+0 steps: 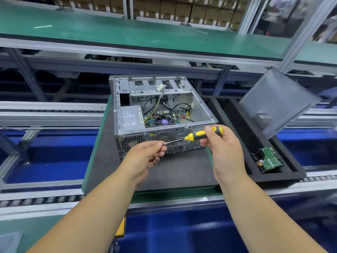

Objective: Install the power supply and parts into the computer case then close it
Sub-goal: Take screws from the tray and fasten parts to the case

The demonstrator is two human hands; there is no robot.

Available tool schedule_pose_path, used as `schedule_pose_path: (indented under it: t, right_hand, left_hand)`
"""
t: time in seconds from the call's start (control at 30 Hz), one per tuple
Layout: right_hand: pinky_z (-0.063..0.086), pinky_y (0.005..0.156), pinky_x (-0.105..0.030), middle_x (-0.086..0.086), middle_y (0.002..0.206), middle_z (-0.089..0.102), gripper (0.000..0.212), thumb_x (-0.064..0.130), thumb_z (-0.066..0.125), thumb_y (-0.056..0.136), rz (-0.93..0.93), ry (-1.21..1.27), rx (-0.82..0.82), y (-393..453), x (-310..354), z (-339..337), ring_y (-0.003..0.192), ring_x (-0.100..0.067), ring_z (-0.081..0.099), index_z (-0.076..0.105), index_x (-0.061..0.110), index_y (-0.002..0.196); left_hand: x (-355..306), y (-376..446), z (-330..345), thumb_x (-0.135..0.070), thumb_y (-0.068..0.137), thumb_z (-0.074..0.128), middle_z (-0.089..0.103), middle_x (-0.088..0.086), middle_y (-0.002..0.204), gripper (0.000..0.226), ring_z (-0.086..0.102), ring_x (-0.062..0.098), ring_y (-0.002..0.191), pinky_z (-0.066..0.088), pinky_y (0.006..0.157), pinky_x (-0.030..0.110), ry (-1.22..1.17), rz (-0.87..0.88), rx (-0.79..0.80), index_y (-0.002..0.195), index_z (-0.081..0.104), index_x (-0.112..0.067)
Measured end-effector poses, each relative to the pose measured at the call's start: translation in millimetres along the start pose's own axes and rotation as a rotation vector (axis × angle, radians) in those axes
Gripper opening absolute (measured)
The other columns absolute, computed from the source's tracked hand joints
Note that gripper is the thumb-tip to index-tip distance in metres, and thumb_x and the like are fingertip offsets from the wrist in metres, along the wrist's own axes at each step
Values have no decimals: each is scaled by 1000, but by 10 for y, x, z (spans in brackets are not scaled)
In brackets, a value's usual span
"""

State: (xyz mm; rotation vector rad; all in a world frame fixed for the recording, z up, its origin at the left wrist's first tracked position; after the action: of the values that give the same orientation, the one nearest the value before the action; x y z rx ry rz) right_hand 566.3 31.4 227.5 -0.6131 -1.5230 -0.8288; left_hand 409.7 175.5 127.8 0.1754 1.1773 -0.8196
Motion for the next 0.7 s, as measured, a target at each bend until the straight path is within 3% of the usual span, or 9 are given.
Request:
schedule_pose_path:
  t: [0.23,0.47,0.57,0.7]
  right_hand:
    - [54,79,-33,7,79,72,7,24,65,92,33,-25,37,-70,-118,37,72,-9,67,65,18,88]
    - [57,62,-26,-9,79,70,18,6,78,80,208,-207,273,-136,-310,115,66,-19,71,62,6,89]
    - [55,62,-26,-5,93,67,19,11,75,83,219,-344,359,-236,-380,210,64,-19,70,68,19,98]
    - [52,59,-19,2,94,63,12,15,65,93,264,-265,324,-312,-559,209,66,-17,70,66,17,104]
  left_hand:
    - [104,28,-87,-10,91,64,73,1,79,8,64,4,65,50,60,15,45,-27,-15,94,71,-9]
    - [-241,30,-106,-7,94,56,69,-4,74,14,61,4,67,47,65,15,33,153,-5,92,69,-12]
    - [-430,51,87,-8,95,57,67,-6,71,16,59,3,67,44,69,17,142,206,59,90,71,-15]
    - [-645,131,310,-18,95,59,71,-8,79,16,62,3,75,44,78,20,441,302,93,104,70,-22]
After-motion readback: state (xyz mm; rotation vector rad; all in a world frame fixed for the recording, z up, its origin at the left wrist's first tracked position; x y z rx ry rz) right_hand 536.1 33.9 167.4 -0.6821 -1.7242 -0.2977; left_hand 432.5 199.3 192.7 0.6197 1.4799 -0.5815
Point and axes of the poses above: each hand's wrist, its own y-axis towards the middle knuckle, its own z-axis out of the palm, x = y × z, the point moved 9 cm from there along y, towards the middle knuckle
